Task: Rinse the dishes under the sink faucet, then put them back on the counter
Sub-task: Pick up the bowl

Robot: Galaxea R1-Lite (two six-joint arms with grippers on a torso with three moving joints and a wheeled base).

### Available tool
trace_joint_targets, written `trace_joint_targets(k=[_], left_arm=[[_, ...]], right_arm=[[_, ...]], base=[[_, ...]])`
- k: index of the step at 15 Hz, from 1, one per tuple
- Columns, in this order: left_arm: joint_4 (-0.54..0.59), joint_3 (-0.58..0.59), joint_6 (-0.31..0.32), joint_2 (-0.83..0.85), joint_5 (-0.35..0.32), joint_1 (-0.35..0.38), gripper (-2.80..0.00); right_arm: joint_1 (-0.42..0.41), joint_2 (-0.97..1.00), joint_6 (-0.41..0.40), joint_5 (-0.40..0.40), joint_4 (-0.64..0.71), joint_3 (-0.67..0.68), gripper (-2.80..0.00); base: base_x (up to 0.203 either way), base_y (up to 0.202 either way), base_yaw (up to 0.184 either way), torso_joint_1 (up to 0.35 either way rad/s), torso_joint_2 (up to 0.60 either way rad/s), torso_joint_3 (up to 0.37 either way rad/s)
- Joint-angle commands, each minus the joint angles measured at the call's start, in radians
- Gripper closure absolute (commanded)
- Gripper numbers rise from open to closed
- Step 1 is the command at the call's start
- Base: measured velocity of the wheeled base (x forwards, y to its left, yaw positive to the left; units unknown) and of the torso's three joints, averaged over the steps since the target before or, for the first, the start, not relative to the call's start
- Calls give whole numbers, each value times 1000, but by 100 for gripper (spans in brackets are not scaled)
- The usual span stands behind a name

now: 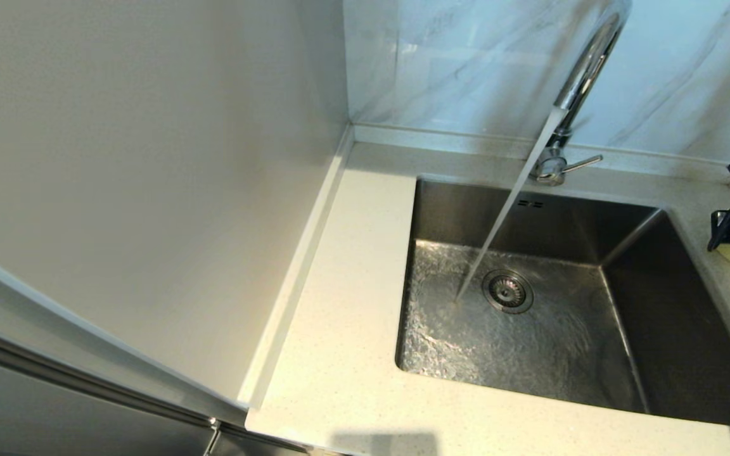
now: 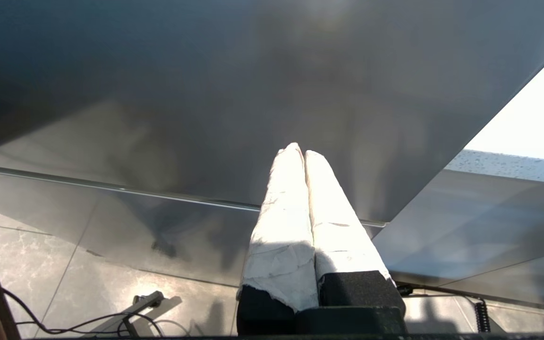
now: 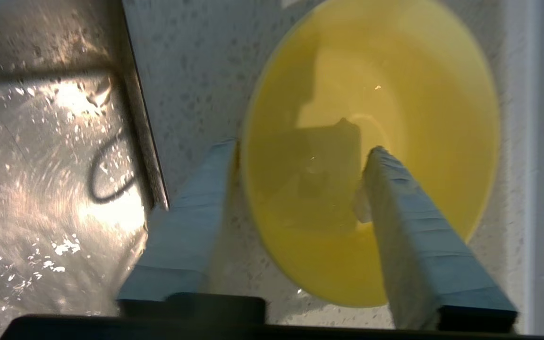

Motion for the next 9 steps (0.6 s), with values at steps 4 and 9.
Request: trace_joint_targets(k=[4,9], left_arm=[[0,0,0,0,0,0,0],[0,0,0,0,0,0,0]], right_arm=[[7,-50,2,8,1,67,0],[75,-299,51,119,3,201,0]], base=[[0,0,0,0,0,0],[0,0,0,0,0,0]])
